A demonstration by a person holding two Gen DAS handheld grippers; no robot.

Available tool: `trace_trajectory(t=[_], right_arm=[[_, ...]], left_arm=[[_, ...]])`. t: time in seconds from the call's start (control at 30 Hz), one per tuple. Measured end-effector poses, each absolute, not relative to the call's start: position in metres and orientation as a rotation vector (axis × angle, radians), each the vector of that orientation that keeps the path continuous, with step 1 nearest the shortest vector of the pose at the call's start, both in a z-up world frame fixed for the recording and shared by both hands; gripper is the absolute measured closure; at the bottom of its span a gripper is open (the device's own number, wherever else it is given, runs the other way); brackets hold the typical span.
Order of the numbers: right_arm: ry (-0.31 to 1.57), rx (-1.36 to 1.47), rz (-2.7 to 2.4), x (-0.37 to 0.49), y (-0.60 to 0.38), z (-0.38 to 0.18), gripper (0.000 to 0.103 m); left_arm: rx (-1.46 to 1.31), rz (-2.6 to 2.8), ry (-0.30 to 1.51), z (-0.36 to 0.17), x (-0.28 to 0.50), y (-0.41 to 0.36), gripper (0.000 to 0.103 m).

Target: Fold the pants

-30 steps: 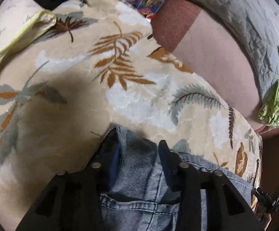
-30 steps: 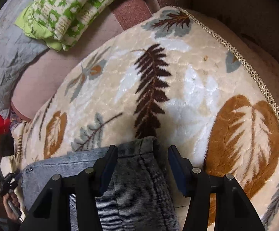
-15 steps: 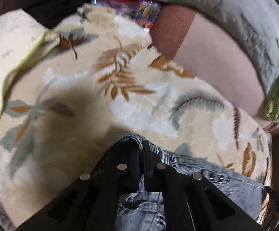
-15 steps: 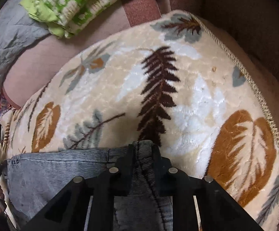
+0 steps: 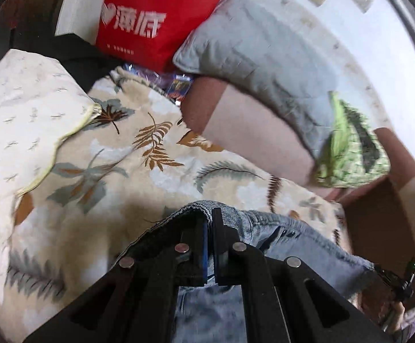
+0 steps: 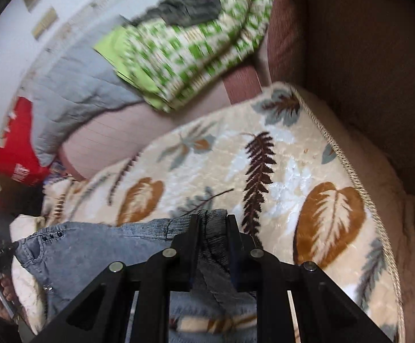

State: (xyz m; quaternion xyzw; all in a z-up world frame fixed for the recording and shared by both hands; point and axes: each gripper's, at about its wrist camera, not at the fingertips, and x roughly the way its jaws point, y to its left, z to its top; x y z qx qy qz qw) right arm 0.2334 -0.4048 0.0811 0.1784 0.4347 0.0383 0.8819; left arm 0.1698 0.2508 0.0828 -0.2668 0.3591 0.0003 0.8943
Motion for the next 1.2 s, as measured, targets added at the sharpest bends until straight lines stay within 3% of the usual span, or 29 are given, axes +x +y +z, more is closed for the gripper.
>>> trace_trajectory(t=[0.23, 0.53, 0.6, 0.63, 0.67, 0.7, 0.73, 0.77, 0.93, 1.07, 1.13, 1.2], right_arm=[[0.859, 0.390, 0.164, 0.110, -0.419, 0.091, 0.085], [1.142, 0.509, 0.108, -0.018, -0.457, -0.025, 0.083], [1.127, 0.567, 0.091, -0.023, -0.462, -0.023, 0.071], [1.109, 0.611, 0.103, -0.022, -0.463, -0.020, 0.063], [1.094, 0.697, 0.119, -0.019, -0.462, -0.018, 0.043], [1.096, 0.756, 0.120, -0.015, -0.460, -0.018, 0.031], [1.098, 0.780, 0.122, -0.013, -0.456, -0.019, 0.031], [1.099, 0.803, 0.133, -0.006, -0.449, -0.020, 0.031], [1.135, 0.866, 0.084, 0.031, -0.418, -0.041, 0.032], [1.188, 0.770, -0.008, 0.053, -0.399, -0.057, 0.036], [1.222, 0.679, -0.038, 0.059, -0.389, -0.061, 0.043], [1.248, 0.549, -0.046, 0.066, -0.376, -0.052, 0.076]], left_arm=[[-0.544, -0.061, 0.731, 0.072, 0.043, 0.262, 0.100], [-0.544, 0.081, 0.944, -0.001, -0.016, 0.294, 0.095], [-0.571, 0.096, 0.924, 0.003, -0.016, 0.297, 0.090], [-0.563, 0.106, 0.901, 0.009, -0.015, 0.294, 0.077], [-0.548, 0.118, 0.876, 0.017, -0.015, 0.289, 0.056], [-0.537, 0.129, 0.854, 0.023, -0.014, 0.283, 0.047], [-0.537, 0.127, 0.819, 0.030, -0.012, 0.274, 0.037], [-0.536, 0.117, 0.797, 0.033, -0.011, 0.266, 0.036], [-0.484, 0.075, 0.770, 0.022, 0.006, 0.206, 0.036], [-0.396, 0.074, 0.873, -0.019, 0.024, 0.173, 0.036], [-0.363, 0.114, 0.934, -0.043, 0.031, 0.168, 0.036], [-0.341, 0.162, 0.985, -0.062, 0.035, 0.172, 0.036]])
